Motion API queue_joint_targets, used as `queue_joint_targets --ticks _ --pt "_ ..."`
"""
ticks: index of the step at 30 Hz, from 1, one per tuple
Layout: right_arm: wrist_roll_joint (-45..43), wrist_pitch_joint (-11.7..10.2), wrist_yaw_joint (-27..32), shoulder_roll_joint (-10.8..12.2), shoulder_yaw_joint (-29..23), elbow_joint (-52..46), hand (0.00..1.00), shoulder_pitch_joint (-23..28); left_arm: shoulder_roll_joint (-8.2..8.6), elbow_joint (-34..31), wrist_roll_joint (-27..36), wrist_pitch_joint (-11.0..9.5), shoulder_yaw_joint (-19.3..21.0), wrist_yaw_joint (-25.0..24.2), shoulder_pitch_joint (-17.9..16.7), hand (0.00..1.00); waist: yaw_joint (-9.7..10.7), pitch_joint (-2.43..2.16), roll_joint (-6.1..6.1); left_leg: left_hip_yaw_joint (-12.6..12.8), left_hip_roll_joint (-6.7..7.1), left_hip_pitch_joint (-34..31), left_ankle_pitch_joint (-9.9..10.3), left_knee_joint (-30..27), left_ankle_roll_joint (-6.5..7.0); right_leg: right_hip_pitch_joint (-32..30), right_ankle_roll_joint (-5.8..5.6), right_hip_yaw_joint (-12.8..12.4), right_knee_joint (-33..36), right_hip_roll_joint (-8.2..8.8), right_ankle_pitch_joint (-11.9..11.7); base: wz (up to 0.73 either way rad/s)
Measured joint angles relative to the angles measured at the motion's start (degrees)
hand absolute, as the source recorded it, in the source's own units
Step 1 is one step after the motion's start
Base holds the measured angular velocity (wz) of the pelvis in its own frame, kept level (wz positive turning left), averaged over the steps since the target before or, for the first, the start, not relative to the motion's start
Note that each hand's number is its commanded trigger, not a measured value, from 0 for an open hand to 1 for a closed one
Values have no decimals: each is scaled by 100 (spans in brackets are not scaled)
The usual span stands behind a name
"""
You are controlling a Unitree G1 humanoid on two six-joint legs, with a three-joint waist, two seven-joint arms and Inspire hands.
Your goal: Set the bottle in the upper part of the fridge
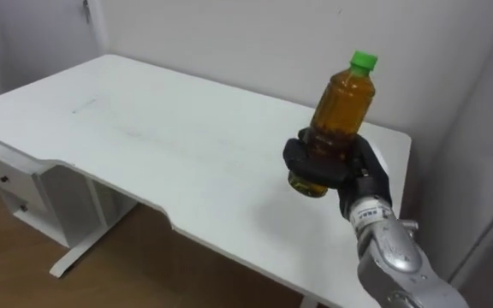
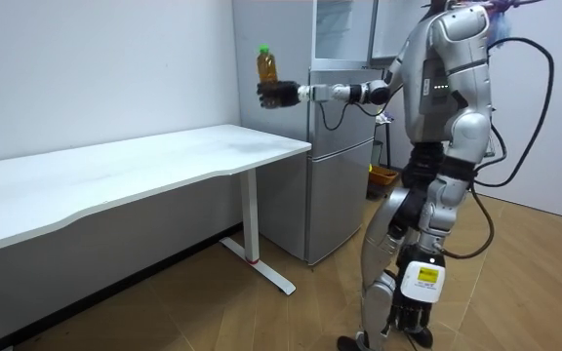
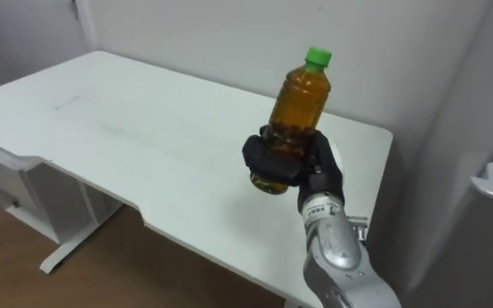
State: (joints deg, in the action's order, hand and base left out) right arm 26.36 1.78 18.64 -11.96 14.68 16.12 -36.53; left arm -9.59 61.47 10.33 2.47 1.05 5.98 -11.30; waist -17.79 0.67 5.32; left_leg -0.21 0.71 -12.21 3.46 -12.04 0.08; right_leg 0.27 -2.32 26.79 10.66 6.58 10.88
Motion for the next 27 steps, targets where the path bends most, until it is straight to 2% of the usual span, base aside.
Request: queue_joint_targets --ticks 1,6,12,15,17,22,27 --pt "-3 0 -30 -4 0 -156 100 0 -1 3 0 0 1 0 -10 0 47 -24 -17 17 -2 43 -6 1 -5 29 6 -13 2 -5 -4 -9" --pt "-7 20 -77 -10 -7 -644 100 -2 -6 8 13 0 29 -3 -118 0 174 -57 -22 75 -8 287 -4 40 -7 225 3 -151 -98 -25 -1 -6" --pt "-43 29 -42 -55 -7 -1124 100 0 1 43 -32 12 119 -8 -181 0 243 -49 -32 173 1 587 8 138 -4 464 -15 -236 -116 -11 1 -7" --pt "-109 89 -40 -83 -7 -1456 100 0 -1 31 -215 13 124 -7 -179 0 339 -50 -29 202 -3 602 20 139 -5 471 -23 -248 -115 -11 6 -1" --pt "-190 92 -42 -161 -8 -1686 100 -1 -12 31 -247 15 129 -7 -165 0 362 -48 -32 230 -7 602 41 131 -1 465 -23 -259 -111 -9 6 -5" --pt "-240 91 22 -424 -9 -2358 100 -1 -65 34 -253 11 171 -7 -148 0 539 -46 -35 251 -6 596 85 122 -2 458 -27 -292 -106 -1 7 -1" --pt "-411 91 -15 -467 -68 -2777 100 -2 -25 37 -250 7 211 -10 -165 0 746 -31 -79 296 -16 596 97 123 -5 448 -27 -333 -98 -3 6 -5"
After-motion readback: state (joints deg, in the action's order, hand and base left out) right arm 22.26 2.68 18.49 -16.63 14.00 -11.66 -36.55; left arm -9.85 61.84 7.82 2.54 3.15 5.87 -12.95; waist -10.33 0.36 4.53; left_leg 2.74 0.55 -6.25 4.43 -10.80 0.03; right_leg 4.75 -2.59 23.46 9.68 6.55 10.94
